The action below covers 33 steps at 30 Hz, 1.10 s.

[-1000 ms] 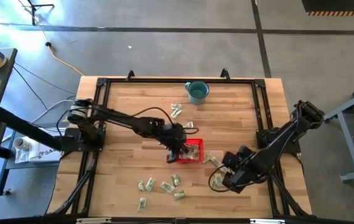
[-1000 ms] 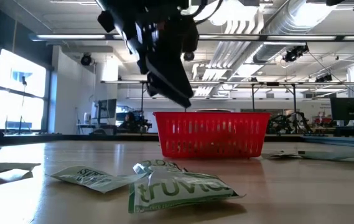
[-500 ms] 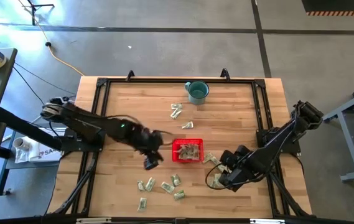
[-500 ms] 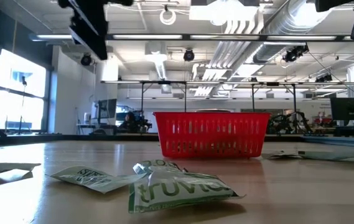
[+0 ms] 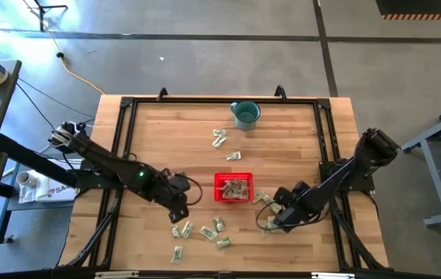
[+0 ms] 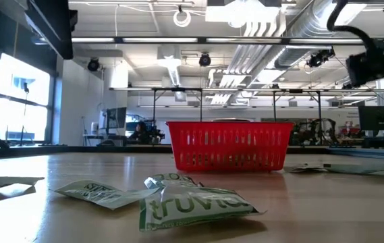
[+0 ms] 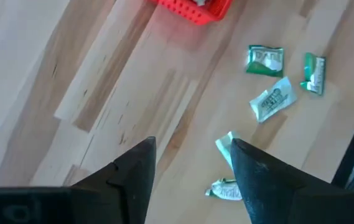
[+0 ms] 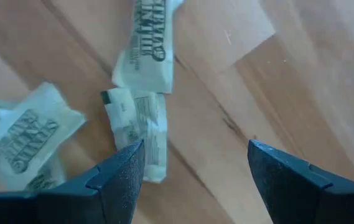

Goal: Pick and place Stevia / Truvia into bins
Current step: Put the green stevia packet into the red bin

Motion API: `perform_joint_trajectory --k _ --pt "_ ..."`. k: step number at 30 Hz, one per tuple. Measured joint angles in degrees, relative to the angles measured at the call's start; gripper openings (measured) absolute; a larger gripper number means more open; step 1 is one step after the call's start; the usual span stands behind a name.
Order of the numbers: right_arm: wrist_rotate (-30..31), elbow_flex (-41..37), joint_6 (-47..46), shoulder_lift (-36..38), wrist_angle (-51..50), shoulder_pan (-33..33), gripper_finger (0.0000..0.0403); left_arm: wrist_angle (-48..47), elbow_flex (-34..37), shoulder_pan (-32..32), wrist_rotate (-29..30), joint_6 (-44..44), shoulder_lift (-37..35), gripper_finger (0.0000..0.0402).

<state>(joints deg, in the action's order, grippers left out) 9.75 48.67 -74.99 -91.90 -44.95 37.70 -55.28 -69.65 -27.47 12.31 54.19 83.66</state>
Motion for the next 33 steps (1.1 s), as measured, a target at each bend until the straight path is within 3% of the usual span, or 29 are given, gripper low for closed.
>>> perform_joint_trajectory --k 7,20,33 --pt "-3.0 -5.5 -0.7 0.4 14.3 -1.3 0.0273 -0.4 0.0 0.1 0.3 1.8 0.0 0.0232" --pt "2.9 3.9 1.8 0.9 3.4 -1.2 0.027 -0.4 0.0 0.1 0.3 1.8 0.0 0.0234" --pt "1.7 -0.9 -2.9 0.7 10.4 -2.1 0.027 -0.7 0.0 0.1 0.3 1.8 0.0 0.0234"
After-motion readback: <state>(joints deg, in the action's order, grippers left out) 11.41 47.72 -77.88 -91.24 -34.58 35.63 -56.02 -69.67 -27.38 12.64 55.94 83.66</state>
